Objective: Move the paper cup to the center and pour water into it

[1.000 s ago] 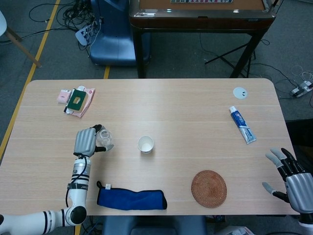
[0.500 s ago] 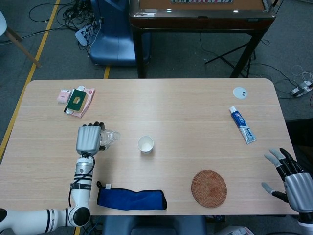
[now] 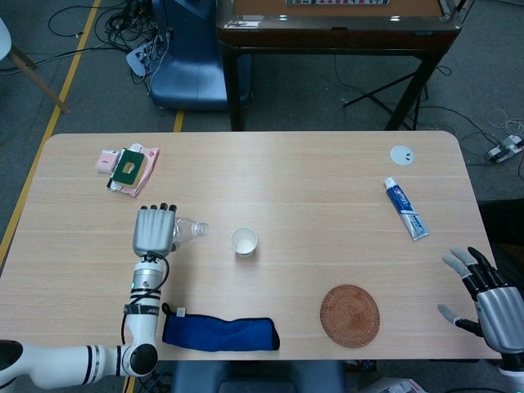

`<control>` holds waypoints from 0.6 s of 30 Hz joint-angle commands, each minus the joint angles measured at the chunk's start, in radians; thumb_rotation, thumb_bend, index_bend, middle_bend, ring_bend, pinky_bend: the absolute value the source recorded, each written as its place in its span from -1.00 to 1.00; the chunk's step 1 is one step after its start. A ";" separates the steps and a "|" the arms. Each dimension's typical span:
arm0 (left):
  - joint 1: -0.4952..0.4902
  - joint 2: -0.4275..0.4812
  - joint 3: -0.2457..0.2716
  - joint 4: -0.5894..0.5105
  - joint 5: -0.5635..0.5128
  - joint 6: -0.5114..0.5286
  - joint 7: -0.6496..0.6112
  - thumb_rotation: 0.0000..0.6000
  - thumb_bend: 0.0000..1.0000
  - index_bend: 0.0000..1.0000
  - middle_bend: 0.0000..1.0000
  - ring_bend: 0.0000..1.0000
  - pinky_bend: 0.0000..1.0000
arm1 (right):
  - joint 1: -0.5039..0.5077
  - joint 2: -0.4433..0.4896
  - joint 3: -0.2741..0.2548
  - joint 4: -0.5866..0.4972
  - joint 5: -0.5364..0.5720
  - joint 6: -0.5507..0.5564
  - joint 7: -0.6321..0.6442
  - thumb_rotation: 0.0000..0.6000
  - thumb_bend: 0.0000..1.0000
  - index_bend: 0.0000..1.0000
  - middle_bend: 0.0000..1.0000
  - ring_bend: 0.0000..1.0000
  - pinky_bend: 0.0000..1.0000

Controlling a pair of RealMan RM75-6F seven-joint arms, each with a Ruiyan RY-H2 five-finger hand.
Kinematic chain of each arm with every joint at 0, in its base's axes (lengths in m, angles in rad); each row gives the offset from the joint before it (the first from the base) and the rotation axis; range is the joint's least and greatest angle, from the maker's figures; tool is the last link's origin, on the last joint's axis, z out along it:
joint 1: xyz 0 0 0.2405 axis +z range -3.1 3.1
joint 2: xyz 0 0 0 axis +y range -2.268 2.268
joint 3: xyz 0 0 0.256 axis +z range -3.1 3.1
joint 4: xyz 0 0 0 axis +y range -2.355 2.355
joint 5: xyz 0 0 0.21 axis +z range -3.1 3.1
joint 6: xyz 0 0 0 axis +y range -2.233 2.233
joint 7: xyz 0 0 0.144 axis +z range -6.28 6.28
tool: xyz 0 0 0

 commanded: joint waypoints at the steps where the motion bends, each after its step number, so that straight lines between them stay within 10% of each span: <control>1: -0.021 -0.015 0.001 -0.001 -0.020 0.025 0.077 1.00 -0.91 0.27 0.31 0.02 0.04 | 0.002 0.001 -0.001 0.000 0.000 -0.004 0.003 1.00 -1.00 -0.58 -0.70 -0.87 -0.41; 18: -0.100 -0.075 -0.024 0.000 -0.180 0.105 0.359 1.00 -0.91 0.26 0.31 0.02 0.04 | 0.009 0.007 -0.005 0.000 0.004 -0.024 0.020 1.00 -1.00 -0.58 -0.70 -0.87 -0.41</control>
